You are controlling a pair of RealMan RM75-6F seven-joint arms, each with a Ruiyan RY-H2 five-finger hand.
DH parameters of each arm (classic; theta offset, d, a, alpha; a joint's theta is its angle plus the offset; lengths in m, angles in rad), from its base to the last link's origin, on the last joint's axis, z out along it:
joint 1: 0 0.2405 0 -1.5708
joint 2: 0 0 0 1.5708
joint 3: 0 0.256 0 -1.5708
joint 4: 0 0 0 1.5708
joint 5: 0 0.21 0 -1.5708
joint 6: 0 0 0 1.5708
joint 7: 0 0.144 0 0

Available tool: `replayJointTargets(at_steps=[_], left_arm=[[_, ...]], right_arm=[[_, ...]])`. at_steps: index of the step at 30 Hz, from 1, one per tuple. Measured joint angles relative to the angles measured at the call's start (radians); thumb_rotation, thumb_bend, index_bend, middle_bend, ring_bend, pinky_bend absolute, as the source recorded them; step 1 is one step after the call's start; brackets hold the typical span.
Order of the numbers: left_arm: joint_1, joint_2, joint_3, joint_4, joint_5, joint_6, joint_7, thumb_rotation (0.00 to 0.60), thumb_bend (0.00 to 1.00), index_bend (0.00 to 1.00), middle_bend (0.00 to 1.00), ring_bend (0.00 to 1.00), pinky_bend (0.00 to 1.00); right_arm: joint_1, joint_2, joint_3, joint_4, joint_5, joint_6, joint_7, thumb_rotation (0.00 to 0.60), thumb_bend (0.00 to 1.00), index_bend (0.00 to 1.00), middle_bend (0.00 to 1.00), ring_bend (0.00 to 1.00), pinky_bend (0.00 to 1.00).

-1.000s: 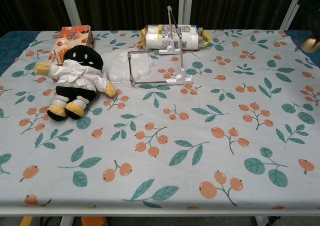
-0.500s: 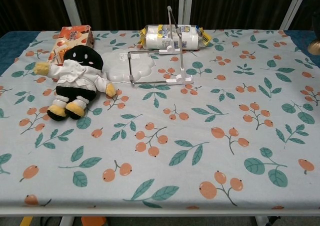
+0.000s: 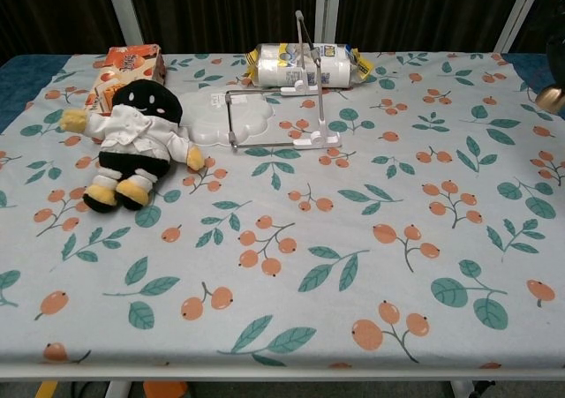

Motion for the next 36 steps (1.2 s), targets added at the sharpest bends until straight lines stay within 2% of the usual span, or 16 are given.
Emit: replayJointTargets(at_steps=[6, 11, 16, 20, 26, 31, 36], left_arm=[[-0.003, -0.001, 0.001, -0.002, 0.001, -0.006, 0.002, 0.6, 0.06, 0.08, 0.04, 0.0, 0.02], [-0.002, 0.0, -0.001, -0.004, -0.003, -0.006, 0.003, 0.6, 0.06, 0.08, 0.04, 0.0, 0.02], [-0.003, -0.004, 0.002, 0.001, -0.001, -0.009, -0.001, 0.6, 0.06, 0.08, 0.04, 0.0, 0.02], [-0.001, -0.002, 0.003, 0.004, -0.003, -0.006, -0.005, 0.6, 0.06, 0.08, 0.04, 0.0, 0.02], [-0.004, -0.006, 0.003, 0.004, 0.001, -0.01, -0.005, 0.6, 0.06, 0.08, 0.04, 0.0, 0.02], [-0.003, -0.003, 0.001, 0.001, -0.001, -0.006, -0.001, 0.6, 0.06, 0.08, 0.04, 0.0, 0.02], [-0.003, -0.003, 0.003, 0.001, 0.001, -0.006, -0.004, 0.6, 0.06, 0.08, 0.04, 0.0, 0.02]], right_arm=[[0.004, 0.009, 0.01, -0.003, 0.065, -0.042, 0.04, 0.6, 0.46, 0.72, 0.14, 0.0, 0.0], [0.007, -0.006, 0.011, 0.008, 0.066, -0.122, -0.01, 0.6, 0.45, 0.72, 0.15, 0.0, 0.0], [0.02, 0.008, 0.003, -0.014, 0.084, -0.088, -0.014, 0.6, 0.45, 0.72, 0.15, 0.0, 0.0], [0.016, -0.015, 0.004, 0.008, 0.061, -0.075, -0.092, 0.6, 0.45, 0.72, 0.16, 0.0, 0.0], [0.014, -0.029, 0.002, 0.007, 0.056, 0.071, -0.125, 0.6, 0.45, 0.72, 0.16, 0.0, 0.0], [0.01, -0.045, 0.005, 0.013, 0.044, 0.047, -0.213, 0.6, 0.47, 0.73, 0.16, 0.0, 0.0], [0.004, -0.057, 0.002, 0.022, 0.04, 0.029, -0.172, 0.6, 0.47, 0.73, 0.17, 0.0, 0.0]])
